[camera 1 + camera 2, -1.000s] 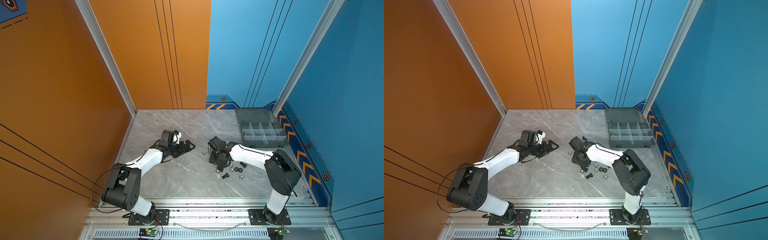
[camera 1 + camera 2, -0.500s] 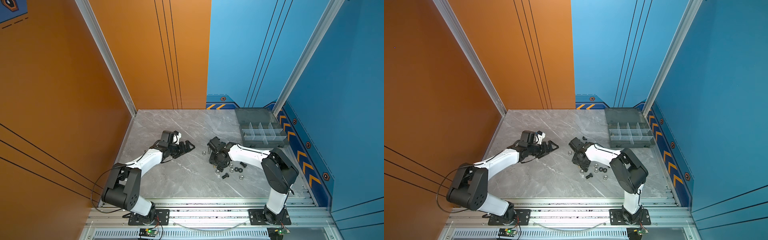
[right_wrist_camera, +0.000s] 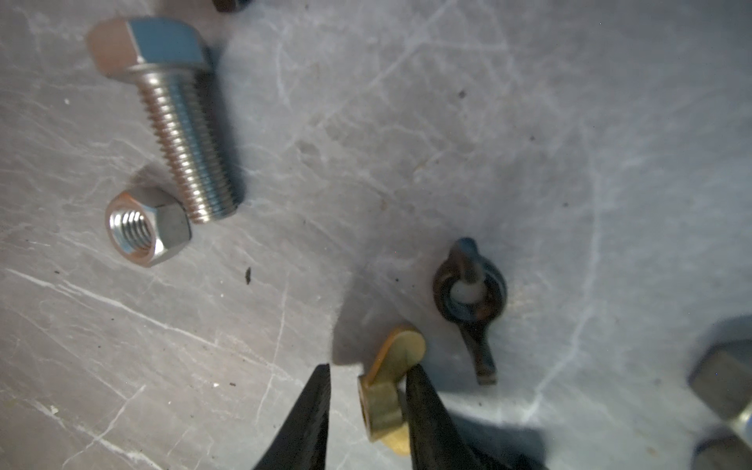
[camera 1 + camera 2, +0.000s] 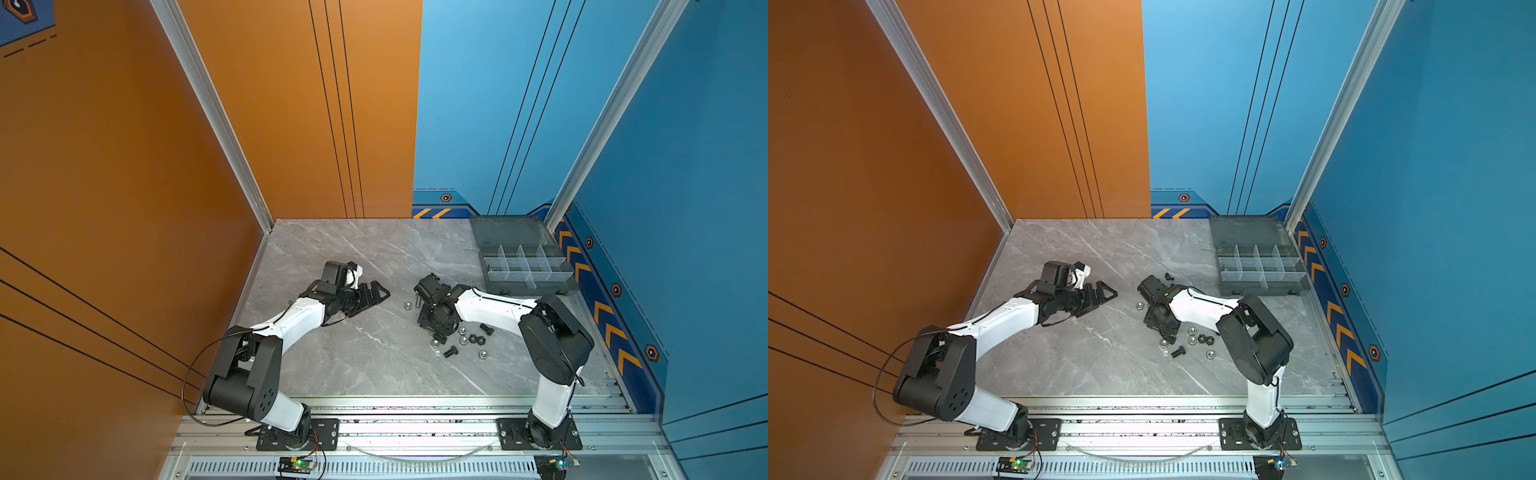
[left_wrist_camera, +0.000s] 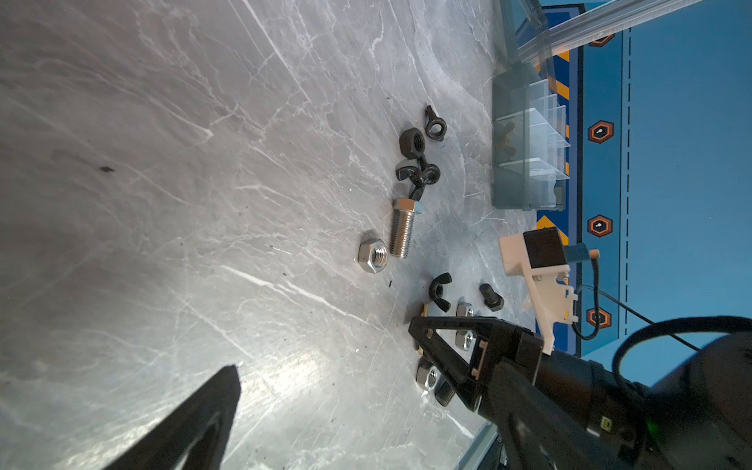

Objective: Sort the screws and nuts into containers
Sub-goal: 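Lower the right gripper and close it on the second brass wing nut, then carry the second brass wing nut with the right gripper to the box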

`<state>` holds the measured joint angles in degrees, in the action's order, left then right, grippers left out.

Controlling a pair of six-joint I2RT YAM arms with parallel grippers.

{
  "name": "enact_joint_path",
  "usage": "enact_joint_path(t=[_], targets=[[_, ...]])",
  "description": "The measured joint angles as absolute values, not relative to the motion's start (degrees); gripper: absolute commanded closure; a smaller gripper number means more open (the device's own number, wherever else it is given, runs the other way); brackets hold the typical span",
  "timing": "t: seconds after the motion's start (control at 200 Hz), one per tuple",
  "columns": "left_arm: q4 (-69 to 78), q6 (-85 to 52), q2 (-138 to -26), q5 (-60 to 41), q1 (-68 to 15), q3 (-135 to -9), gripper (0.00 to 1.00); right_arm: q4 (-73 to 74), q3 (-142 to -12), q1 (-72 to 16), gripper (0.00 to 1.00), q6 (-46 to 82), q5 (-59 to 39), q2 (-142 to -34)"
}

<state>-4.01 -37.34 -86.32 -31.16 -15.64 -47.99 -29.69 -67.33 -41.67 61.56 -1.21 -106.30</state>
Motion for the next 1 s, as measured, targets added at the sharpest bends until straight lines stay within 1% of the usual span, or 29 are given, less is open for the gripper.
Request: enact_joint_path(t=[0.155,0.305,0.355,0.415,0.476,0.721,0.841,0.996], targets=[[-4.01,-37.32,-86.35,-31.16,-15.64,-47.99,0.02,-29.43,-67.33,-41.67,0.77,61.49,-1.21,-106.43],[-4.03,-37.34,-86.35,-31.16,-15.64,-47.99,0.02,-29.39,-67.33,-41.69,0.81,61.39,-1.21,-106.48],[-4.01,-37.34,-86.35,-31.16,-15.64,-47.99,0.02,-29.39,-67.33,-41.71,0.86,61.34,-1.23,-106.48],[-4.01,-37.34,-86.35,-31.16,-15.64,-47.92,0.02,-29.36,-67.33,-41.85,0.95,61.17,-1.21,-106.48],[-3.99,-37.34,-86.35,-31.14,-15.64,-47.66,0.02,-29.15,-67.33,-41.91,1.0,60.55,-1.21,-106.41],[-4.05,-37.34,-85.6,-31.14,-15.64,-46.13,0.02,-26.13,-66.24,-41.8,1.0,56.51,-1.5,-105.58],[-4.01,-37.34,-85.45,-31.14,-15.64,-46.13,0.02,-25.19,-66.26,-41.1,1.0,52.71,-3.51,-103.88],[-3.79,-37.41,-85.43,-31.14,-15.64,-46.13,0.02,-24.82,-67.35,-36.82,1.0,47.94,-8.23,-101.01]])
